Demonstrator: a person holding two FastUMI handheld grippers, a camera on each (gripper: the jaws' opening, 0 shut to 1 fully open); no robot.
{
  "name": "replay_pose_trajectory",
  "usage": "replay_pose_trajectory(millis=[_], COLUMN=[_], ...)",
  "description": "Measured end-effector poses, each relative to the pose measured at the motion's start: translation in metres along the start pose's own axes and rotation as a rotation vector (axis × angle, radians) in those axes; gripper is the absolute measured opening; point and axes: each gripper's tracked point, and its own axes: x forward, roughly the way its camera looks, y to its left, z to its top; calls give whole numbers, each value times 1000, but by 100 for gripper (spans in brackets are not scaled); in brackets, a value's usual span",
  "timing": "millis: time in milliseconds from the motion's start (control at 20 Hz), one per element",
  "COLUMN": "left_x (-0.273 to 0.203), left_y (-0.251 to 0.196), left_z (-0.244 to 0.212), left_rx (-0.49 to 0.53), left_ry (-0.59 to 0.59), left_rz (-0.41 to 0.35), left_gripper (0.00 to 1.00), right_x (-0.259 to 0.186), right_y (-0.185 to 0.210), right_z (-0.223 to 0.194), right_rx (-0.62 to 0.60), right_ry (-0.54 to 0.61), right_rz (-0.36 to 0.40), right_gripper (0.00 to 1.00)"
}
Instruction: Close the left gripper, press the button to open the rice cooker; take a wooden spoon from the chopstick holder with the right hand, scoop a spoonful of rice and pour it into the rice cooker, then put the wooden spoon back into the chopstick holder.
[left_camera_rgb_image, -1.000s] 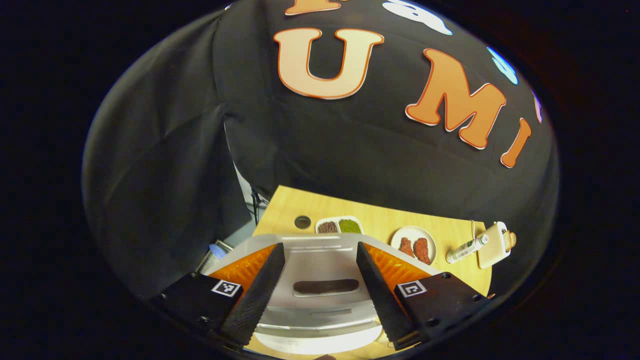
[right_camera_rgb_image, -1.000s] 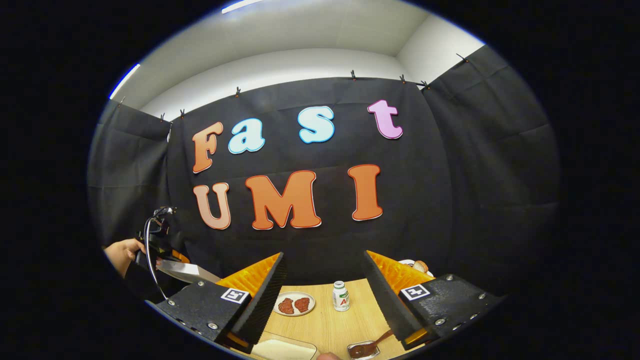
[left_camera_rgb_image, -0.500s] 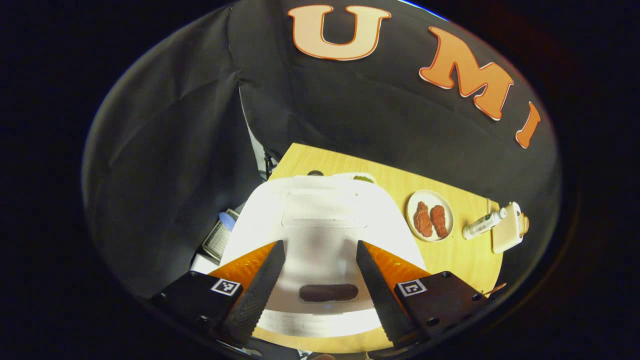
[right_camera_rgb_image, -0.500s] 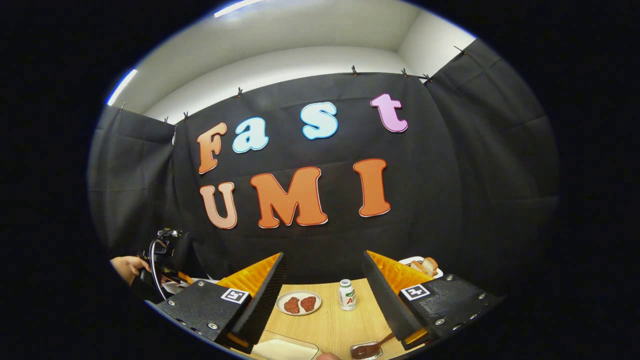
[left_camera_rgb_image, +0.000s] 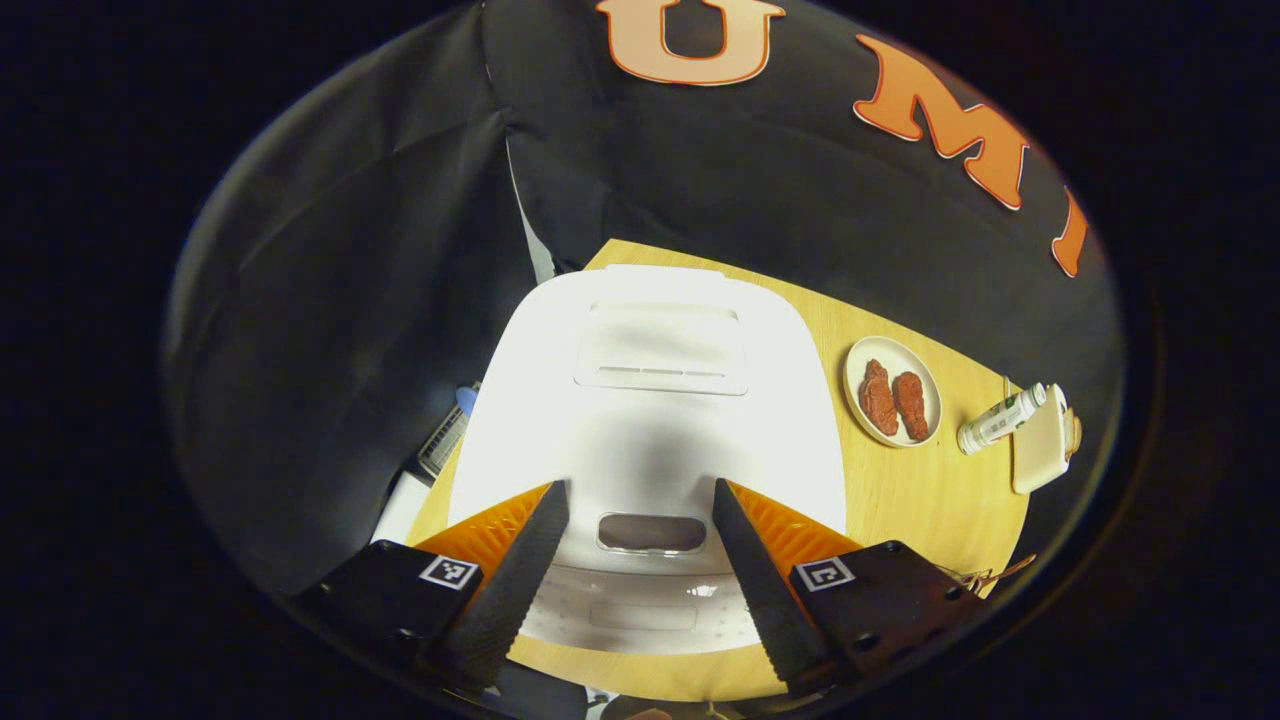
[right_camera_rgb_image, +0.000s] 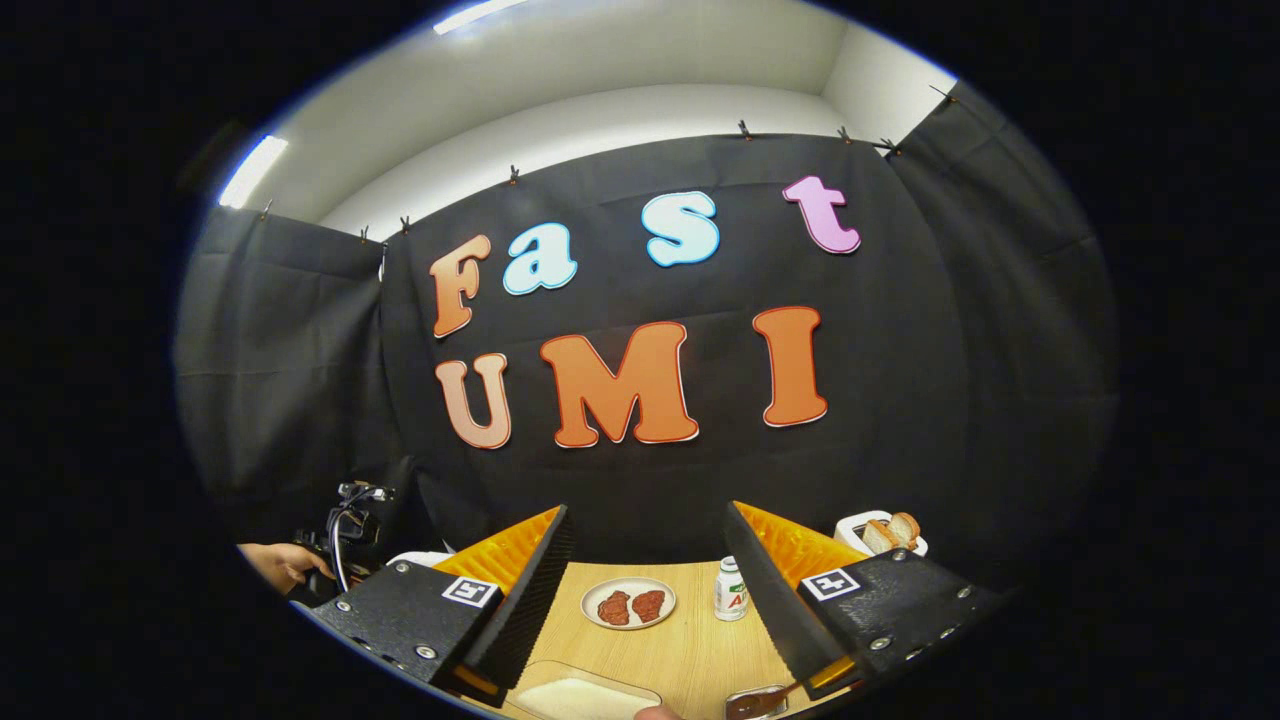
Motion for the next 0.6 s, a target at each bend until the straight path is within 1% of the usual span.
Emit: replay_pose_trajectory(millis=[100,150,250,300,400,450,600], left_x=[-27,-50,-90,-109,-153,-171,-216], left_y=[-9,-13,-21,-28,-43,-53,-73], left_z=[29,42,60,67,76,77,74], left_rx=[28,55,93,96,79,74,67], left_ry=[-160,-253,-380,-436,-538,-583,-699], left_rz=[-24,-29,-30,-42,-80,-104,-142], left_gripper=[100,100,100,99,100,98,100], right_x=[7,11,20,23,30,33,40], right_y=[13,19,28,31,42,46,53], right_z=[-4,-6,-7,-8,-10,-10,-9], right_rx=[-19,-29,-51,-57,-55,-52,-49], right_ry=[9,10,4,2,1,0,-8], right_rz=[27,39,38,39,58,65,75], right_gripper=[95,95,95,95,95,95,95])
